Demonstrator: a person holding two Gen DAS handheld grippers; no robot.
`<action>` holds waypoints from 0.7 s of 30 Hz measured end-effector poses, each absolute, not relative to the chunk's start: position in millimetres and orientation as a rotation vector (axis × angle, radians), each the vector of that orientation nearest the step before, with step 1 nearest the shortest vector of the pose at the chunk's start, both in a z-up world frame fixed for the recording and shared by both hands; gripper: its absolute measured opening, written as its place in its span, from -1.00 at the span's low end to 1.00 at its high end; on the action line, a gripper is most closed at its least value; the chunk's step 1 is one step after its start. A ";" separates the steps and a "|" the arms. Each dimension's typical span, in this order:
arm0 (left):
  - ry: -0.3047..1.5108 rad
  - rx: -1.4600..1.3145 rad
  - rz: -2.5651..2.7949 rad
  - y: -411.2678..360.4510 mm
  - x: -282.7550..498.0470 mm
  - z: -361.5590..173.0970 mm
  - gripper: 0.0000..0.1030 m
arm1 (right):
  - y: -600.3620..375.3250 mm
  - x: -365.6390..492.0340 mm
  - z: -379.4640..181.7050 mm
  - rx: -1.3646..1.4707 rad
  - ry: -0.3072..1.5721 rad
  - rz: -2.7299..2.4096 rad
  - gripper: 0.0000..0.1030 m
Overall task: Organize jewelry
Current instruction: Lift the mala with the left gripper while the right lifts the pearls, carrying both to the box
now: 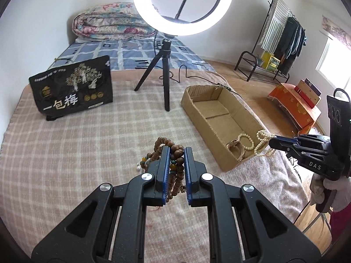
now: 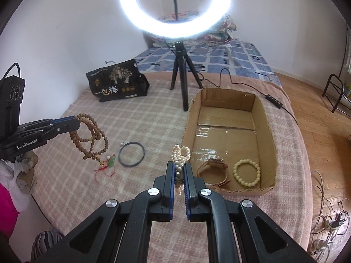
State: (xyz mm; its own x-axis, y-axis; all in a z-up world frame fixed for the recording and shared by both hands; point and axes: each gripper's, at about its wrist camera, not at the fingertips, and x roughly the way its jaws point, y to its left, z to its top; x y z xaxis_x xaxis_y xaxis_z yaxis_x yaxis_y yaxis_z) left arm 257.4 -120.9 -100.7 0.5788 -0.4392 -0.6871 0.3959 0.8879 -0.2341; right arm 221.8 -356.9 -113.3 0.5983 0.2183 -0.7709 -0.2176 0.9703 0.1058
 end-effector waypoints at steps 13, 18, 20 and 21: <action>0.782 -0.056 -0.560 -183.5 299.3 -93.1 -0.79 | -395.7 254.8 -118.6 0.017 0.875 0.183 -0.90; 0.752 -0.053 -0.585 -206.5 315.0 -90.1 -0.79 | -409.1 268.3 -123.9 0.025 0.878 0.160 -0.90; 0.744 -0.050 -0.592 -215.1 322.1 -88.7 -0.79 | -413.7 273.5 -126.2 0.021 0.879 0.152 -0.90; 0.740 -0.047 -0.595 -219.3 325.8 -88.3 -0.79 | -415.8 276.7 -127.6 0.021 0.881 0.149 -0.90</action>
State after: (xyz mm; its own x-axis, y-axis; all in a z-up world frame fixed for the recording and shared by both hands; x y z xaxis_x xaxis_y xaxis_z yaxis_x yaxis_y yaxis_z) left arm 325.8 -219.3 -88.3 0.5826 -0.5252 -0.6203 0.4929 0.8351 -0.2442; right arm 276.7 -415.8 -127.6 0.6265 0.1387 -0.7670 -0.1212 0.9894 0.0799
